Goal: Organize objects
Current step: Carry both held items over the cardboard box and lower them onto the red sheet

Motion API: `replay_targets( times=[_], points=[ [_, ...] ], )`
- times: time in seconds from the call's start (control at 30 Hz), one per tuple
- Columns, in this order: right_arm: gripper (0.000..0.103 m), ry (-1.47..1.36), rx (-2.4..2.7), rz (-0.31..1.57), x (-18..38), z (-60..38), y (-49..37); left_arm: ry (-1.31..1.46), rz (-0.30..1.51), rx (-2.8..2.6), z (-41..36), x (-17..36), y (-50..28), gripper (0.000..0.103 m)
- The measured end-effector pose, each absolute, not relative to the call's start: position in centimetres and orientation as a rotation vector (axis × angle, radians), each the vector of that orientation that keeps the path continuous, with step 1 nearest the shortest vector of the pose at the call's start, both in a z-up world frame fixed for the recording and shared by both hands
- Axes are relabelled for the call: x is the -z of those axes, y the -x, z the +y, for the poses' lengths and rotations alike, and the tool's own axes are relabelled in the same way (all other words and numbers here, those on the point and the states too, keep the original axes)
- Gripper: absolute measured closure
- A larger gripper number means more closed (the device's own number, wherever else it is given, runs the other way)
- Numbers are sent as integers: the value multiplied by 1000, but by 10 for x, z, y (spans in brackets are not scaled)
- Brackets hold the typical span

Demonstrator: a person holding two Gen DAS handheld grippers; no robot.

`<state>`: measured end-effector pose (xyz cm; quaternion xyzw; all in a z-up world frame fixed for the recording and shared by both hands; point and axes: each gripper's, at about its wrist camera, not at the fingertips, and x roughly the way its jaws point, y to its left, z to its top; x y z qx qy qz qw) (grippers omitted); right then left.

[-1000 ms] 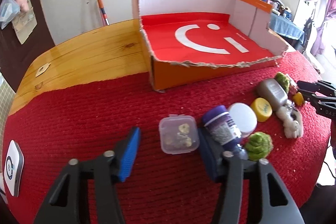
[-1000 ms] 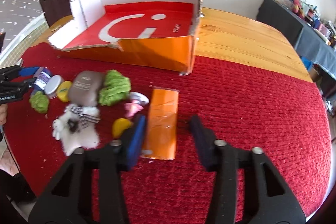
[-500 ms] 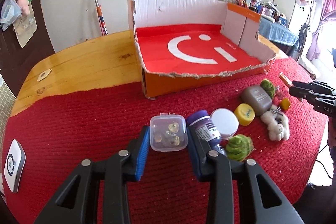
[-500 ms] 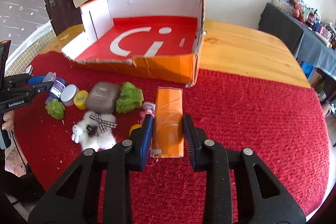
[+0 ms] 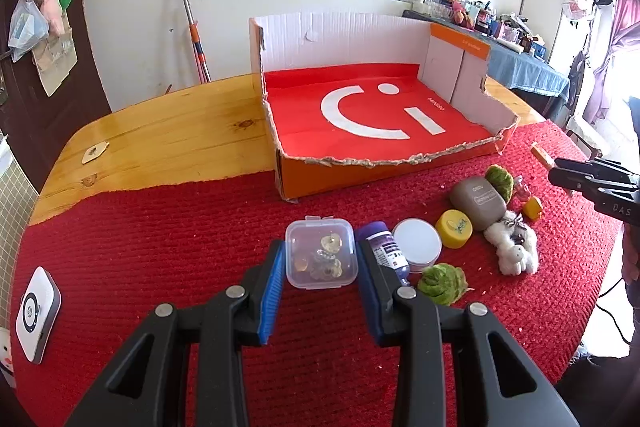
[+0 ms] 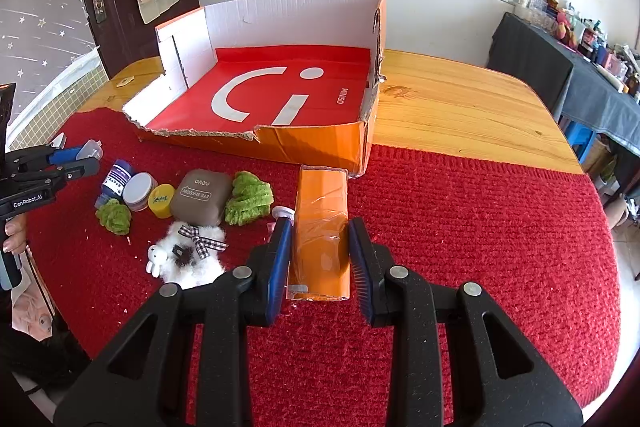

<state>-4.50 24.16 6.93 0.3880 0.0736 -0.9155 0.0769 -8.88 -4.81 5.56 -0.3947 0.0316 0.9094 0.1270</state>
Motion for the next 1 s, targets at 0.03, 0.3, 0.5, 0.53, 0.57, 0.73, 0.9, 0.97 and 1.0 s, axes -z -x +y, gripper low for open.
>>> replay_targets(
  times=[0.03,0.3,0.5,0.53,0.57,0.73,0.9,0.97,1.0],
  points=[
    [75,-1157,2746,220,-71,242,45,1144,94,-2649,-47,-56,89,66],
    [75,-1070,2752,232,-95,235,55,1087,90,-2652,-43,-78,101,66],
    [75,-1039,2719,250,-114,223,81,1079,65,-2608,-36,-94,126,66],
    [75,-1045,2708,247,-116,221,86,1097,63,-2595,-34,-94,135,66],
    [75,-1056,2698,244,-116,220,93,1111,63,-2586,-32,-93,140,66],
    [75,-1147,2645,252,-112,215,130,1189,82,-2538,-24,-85,168,66],
    [75,-1248,2601,255,-102,215,163,1276,119,-2485,-19,-73,196,66],
    [75,-1277,2584,257,-99,215,172,1312,142,-2468,-16,-67,206,66],
    [75,-1290,2574,262,-97,214,176,1327,154,-2460,-15,-65,210,66]
  ],
)
